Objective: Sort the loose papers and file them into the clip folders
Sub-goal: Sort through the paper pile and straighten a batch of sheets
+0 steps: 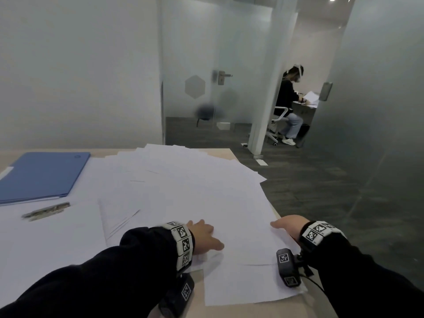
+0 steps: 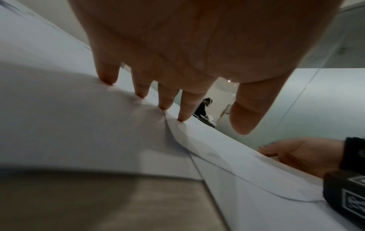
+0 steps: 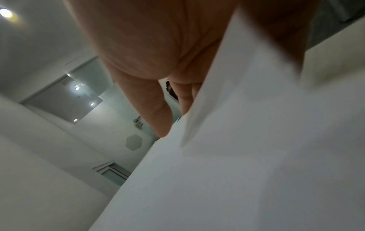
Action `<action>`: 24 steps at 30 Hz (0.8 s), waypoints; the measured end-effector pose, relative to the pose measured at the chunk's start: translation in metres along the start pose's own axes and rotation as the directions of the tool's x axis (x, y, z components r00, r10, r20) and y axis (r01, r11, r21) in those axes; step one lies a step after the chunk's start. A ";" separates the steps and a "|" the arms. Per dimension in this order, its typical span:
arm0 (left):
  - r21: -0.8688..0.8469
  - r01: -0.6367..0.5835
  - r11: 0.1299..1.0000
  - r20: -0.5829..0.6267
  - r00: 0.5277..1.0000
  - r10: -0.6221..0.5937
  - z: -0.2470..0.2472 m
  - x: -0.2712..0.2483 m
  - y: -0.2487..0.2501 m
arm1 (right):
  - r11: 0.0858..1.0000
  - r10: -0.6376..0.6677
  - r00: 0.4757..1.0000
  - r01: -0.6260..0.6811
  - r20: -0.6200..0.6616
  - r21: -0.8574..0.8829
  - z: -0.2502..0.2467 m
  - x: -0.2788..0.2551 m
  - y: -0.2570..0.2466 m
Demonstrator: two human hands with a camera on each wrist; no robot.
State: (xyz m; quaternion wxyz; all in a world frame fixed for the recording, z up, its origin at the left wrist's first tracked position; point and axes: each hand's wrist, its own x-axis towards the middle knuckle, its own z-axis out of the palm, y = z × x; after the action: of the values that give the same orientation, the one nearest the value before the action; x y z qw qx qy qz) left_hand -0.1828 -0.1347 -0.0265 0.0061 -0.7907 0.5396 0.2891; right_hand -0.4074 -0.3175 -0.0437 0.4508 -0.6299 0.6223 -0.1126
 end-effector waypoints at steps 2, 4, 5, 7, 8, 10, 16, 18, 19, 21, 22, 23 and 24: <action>-0.001 -0.038 0.999 0.010 0.999 0.038 0.004 0.003 0.009 | 0.999 0.016 1.000 -0.016 0.005 0.049 -0.003 -0.002 0.004; -0.040 -0.063 0.997 0.005 0.998 0.063 0.007 0.004 0.015 | 1.000 -0.005 0.999 0.005 0.036 -0.002 -0.004 -0.001 0.008; -0.063 -0.069 0.996 0.001 0.998 0.070 0.006 0.005 0.015 | 0.999 -0.012 0.999 0.015 0.051 -0.046 -0.004 -0.002 0.010; -0.134 -0.080 0.988 0.010 0.997 0.082 0.006 0.006 0.009 | 0.998 -0.024 0.996 0.029 0.085 -0.061 -0.004 0.000 0.012; -0.177 -0.081 0.981 0.016 0.996 0.085 0.006 0.008 0.005 | 0.998 -0.045 0.995 0.050 0.091 -0.048 -0.005 0.000 0.013; -0.289 -0.073 0.954 -0.011 0.997 0.073 0.004 0.009 -0.004 | 0.996 -0.081 0.997 0.081 0.015 -0.036 -0.011 -0.007 0.011; -0.558 -0.081 0.826 -0.158 0.987 -0.010 -0.011 0.010 -0.026 | 0.961 -0.162 0.954 0.211 -0.252 0.181 -0.053 -0.007 0.035; -0.614 -0.096 0.783 -0.213 0.976 -0.047 -0.017 0.010 -0.029 | 0.903 -0.168 0.945 0.262 -0.281 0.341 -0.055 -0.018 0.038; -0.655 -0.106 0.748 -0.234 0.970 -0.067 -0.020 0.010 -0.030 | 0.870 -0.184 0.942 0.289 -0.282 0.399 -0.053 -0.025 0.036; -0.755 -0.121 0.644 -0.235 0.967 -0.095 -0.026 0.006 -0.030 | 0.804 -0.234 0.935 0.341 -0.268 0.487 -0.046 -0.032 0.031; -0.804 -0.131 0.581 -0.226 0.970 -0.094 -0.029 0.002 -0.029 | 0.768 -0.260 0.930 0.362 -0.260 0.528 -0.042 -0.035 0.027; -0.838 -0.144 0.526 -0.219 0.972 -0.083 -0.032 -0.001 -0.029 | 0.735 -0.280 0.926 0.377 -0.254 0.564 -0.038 -0.036 0.022; -0.859 -0.157 0.488 -0.214 0.975 -0.065 -0.034 -0.005 -0.028 | 0.707 -0.291 0.923 0.384 -0.251 0.594 -0.034 -0.036 0.017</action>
State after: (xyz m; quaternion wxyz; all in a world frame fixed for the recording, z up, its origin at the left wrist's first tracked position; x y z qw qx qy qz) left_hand -0.1448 -0.1296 -0.0037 -0.4611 -0.6968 0.3376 0.4335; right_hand -0.4500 -0.2966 -0.0217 0.5636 -0.5347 0.4513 -0.4391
